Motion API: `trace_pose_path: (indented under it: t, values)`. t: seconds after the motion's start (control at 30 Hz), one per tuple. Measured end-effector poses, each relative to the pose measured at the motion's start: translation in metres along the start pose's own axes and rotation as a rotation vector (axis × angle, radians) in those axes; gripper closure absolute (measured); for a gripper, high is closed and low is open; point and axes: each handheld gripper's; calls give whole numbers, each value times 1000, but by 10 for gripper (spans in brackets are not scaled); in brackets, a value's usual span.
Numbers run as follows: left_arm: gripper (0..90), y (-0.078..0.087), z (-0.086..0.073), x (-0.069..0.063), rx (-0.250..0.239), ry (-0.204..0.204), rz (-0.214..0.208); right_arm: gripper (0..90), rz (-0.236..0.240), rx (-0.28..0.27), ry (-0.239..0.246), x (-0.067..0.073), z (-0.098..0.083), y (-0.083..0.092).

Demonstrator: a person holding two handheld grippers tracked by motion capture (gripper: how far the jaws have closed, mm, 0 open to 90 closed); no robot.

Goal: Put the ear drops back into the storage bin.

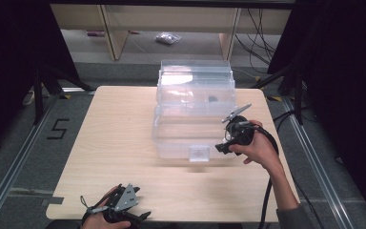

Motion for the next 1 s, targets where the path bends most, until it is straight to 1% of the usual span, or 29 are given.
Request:
trace_pose_path:
  t: [0.07, 0.1, 0.13, 0.17, 0.2, 0.23, 0.27, 0.3, 0.33, 0.37, 0.43, 0.5, 0.53, 0.57, 0.6, 0.63, 0.7, 0.73, 0.77, 0.8, 0.83, 0.9, 0.93, 1.0]
  values:
    - [152, 0, 0, 0, 1, 0, -1, 225, 4, 4, -31, 4, -3, 0]
    - [152, 0, 0, 0, 0, 0, 0, 226, -12, 5, -62, 7, -4, -2]
    - [152, 0, 0, 0, 0, 0, -1, 226, 1, -16, -4, 5, -5, -2]
    - [152, 0, 0, 0, 0, -1, 0, 225, 10, -15, -21, 7, -7, -1]
    - [152, 0, 0, 1, -3, -19, 2, 224, 10, -21, -20, 7, -9, -2]
    - [152, 0, 0, 1, -3, -16, 0, 224, -5, -18, -52, 10, -10, -2]
    - [152, 1, 0, 1, -3, -17, 2, 224, 10, -42, -9, 9, -12, -3]
    - [152, 1, 1, 2, 1, -32, 7, 226, 11, -57, -7, 10, -13, -4]
    - [152, 1, 1, 2, -1, -32, 6, 225, 19, -44, 5, 10, -14, -4]
    - [152, 1, 1, 0, -8, -17, 1, 226, 18, -42, 22, 10, -15, -4]
    - [152, 1, 1, 0, -10, -17, 1, 221, 14, -57, 4, 12, -15, -3]
    - [152, 1, 1, 0, -8, -18, -1, 221, 18, -58, 10, 13, -17, -3]
    - [152, 1, 1, 0, -10, -18, -1, 221, 23, -62, 21, 12, -17, -3]
    - [152, 2, 1, 1, -8, -25, 1, 221, 20, -56, -17, 14, -18, -4]
    - [152, 1, 1, 1, -8, -26, 1, 222, 23, -59, 6, 13, -19, -4]
    - [152, 1, 1, 1, -7, -27, 1, 221, 30, -62, 18, 12, -20, -4]
    - [152, 1, 1, 0, -8, -25, 1, 221, 32, -62, 9, 13, -21, -5]
    - [152, 1, 1, 0, -8, -26, 1, 218, 40, -60, 4, 13, -21, -6]
    - [152, 1, 1, 0, -8, -25, 2, 219, 44, -58, -22, 16, -22, -6]
    - [152, 1, 1, 1, -8, -25, 3, 218, 41, -62, 12, 14, -22, -8]
    - [152, 2, 1, 1, -3, -34, 4, 215, 45, -62, 26, 15, -24, -8]
    - [152, 2, 1, 1, -1, -35, 4, 215, 54, -68, 27, 16, -24, -8]
    - [152, 2, 1, 0, 5, -20, 5, 213, 49, -67, 12, 19, -24, -8]
    - [152, 2, 1, 0, 5, -15, 4, 211, 64, -73, 40, 21, -27, -10]
Point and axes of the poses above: each handheld gripper's, and its own axes: y roughly backward along the jaws, z roughly out of its top, x roughly to its left, and after that the axes turned 13 degrees about z, right-handed
